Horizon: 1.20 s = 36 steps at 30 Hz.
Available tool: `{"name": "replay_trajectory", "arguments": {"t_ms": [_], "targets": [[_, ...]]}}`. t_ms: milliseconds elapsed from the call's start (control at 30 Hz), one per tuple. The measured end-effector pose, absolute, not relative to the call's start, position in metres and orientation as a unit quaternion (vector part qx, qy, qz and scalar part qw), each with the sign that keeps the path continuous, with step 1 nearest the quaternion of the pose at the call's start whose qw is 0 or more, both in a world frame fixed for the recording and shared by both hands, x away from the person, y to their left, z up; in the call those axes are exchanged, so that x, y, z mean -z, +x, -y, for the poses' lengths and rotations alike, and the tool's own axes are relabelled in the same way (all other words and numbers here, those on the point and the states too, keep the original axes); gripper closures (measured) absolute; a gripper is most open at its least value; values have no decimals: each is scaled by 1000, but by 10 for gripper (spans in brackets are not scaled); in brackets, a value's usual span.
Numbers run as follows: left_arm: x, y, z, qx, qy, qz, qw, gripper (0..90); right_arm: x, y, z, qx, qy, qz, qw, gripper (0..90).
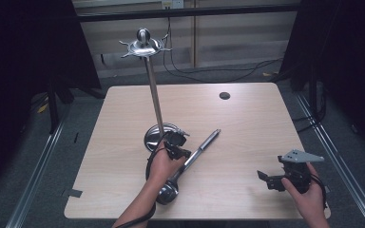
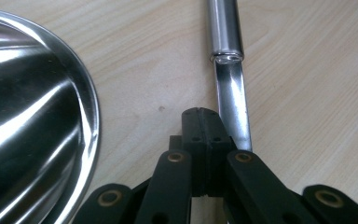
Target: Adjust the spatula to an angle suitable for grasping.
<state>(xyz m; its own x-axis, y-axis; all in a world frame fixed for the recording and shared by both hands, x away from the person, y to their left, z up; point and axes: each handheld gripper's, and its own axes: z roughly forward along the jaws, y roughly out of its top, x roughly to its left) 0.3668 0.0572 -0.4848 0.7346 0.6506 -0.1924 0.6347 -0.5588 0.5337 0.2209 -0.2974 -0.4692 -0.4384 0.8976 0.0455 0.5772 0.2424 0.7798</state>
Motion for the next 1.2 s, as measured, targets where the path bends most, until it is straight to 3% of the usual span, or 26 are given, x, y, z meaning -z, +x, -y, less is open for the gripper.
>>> {"name": "replay_trajectory", "arguments": {"t_ms": [333, 733, 967, 1000, 1200], "targets": [[486, 364, -53, 3, 885, -357, 300, 896, 467, 221, 300, -384, 489, -754, 211, 27], [482, 353, -37, 10, 910, -305, 279, 886, 466, 220, 299, -383, 488, -756, 211, 27], [470, 359, -36, 2, 909, -303, 287, 794, 467, 220, 300, -381, 489, -756, 208, 27], [465, 359, -33, 7, 915, -289, 281, 747, 467, 221, 299, -380, 490, -756, 209, 27], [456, 358, -20, 25, 928, -266, 258, 691, 468, 221, 298, -378, 489, -758, 207, 27]]}}
